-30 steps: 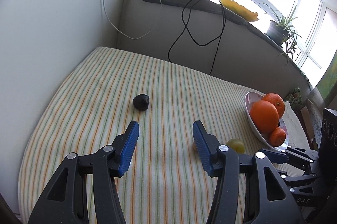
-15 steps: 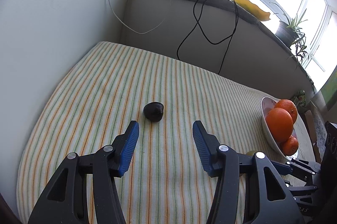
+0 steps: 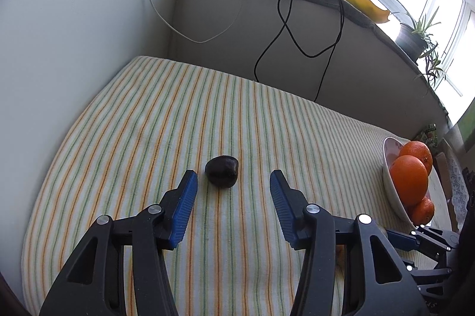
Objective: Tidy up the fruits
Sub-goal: 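Close the left tool on the black plum while the right tool closes on the green fruit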
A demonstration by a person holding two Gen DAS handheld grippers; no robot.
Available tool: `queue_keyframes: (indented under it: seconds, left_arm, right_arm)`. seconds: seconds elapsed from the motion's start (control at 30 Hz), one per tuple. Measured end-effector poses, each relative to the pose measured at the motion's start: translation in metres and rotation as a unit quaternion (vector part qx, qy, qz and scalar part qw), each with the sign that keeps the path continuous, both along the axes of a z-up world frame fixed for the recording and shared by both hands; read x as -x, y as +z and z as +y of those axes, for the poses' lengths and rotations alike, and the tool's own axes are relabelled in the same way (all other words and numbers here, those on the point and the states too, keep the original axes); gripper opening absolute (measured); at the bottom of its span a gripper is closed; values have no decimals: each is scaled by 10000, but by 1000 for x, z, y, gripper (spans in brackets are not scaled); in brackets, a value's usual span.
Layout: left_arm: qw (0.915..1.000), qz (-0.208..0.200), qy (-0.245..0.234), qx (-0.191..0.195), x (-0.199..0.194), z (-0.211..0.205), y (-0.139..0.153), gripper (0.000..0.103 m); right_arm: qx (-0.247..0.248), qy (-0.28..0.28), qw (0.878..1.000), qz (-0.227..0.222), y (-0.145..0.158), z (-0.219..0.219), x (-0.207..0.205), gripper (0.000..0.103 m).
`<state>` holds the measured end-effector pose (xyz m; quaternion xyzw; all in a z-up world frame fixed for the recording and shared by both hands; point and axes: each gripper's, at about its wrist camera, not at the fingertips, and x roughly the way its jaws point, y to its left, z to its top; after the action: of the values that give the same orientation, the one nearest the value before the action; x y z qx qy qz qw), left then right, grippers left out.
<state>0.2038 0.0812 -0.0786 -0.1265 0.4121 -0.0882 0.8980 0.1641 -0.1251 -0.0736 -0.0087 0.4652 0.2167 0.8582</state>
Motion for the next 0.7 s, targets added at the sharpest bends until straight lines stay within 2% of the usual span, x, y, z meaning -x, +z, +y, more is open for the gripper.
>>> queue_keyframes:
  seconds: [0.33, 0.6, 0.7]
  left_arm:
    - [9994, 178, -81, -278, -15, -5, -9, 43]
    - [9992, 176, -93, -359, -19, -6, -12, 25]
    - [9990, 142, -134, -395, -19, -9, -11, 24]
  right_arm:
    - [126, 63, 9999, 0, -2, 3, -2, 36]
    - [175, 110, 9998, -12, -1, 5, -2, 32]
    - [158, 114, 9998, -15, -1, 6, -3, 32]
